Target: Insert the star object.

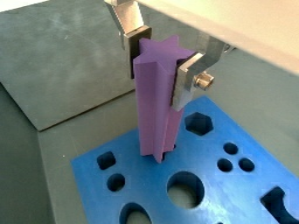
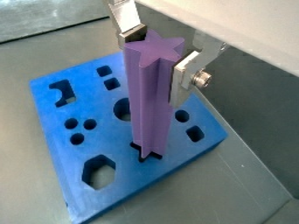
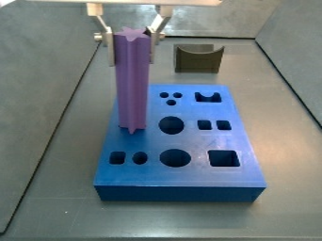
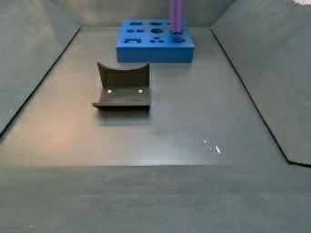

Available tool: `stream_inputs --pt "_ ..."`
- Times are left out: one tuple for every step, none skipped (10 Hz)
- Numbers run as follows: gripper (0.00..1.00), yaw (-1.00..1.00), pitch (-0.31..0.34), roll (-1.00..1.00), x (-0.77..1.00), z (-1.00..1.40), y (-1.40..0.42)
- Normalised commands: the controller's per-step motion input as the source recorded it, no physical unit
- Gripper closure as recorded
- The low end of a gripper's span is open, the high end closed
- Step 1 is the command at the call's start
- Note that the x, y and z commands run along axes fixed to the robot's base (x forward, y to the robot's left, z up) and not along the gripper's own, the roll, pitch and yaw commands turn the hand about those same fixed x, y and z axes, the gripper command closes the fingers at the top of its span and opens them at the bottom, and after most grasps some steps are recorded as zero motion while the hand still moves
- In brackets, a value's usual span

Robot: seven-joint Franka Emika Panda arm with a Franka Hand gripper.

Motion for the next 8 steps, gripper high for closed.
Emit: stream_inputs --pt "1.00 0.18 -0.019 0.18 -0.11 -0.18 0.08" --pt "1.00 0.18 -0.019 0.19 0.00 -0.32 0.00" --pt "1.00 0.11 -0.030 0.16 0.02 -0.51 0.00" --pt "1.00 0.07 -0.091 0.12 0.03 -0.71 0.00" --pt "1.00 0.03 -0.134 0.15 0.01 -0.74 0.00" --pt "1.00 0.05 -0.167 0.16 0.00 -0.75 0.00" --pt "1.00 0.06 -0.190 0.15 0.00 -0.74 0.00" --pt "1.00 0.07 -0.234 0.12 0.00 -0.73 0.00"
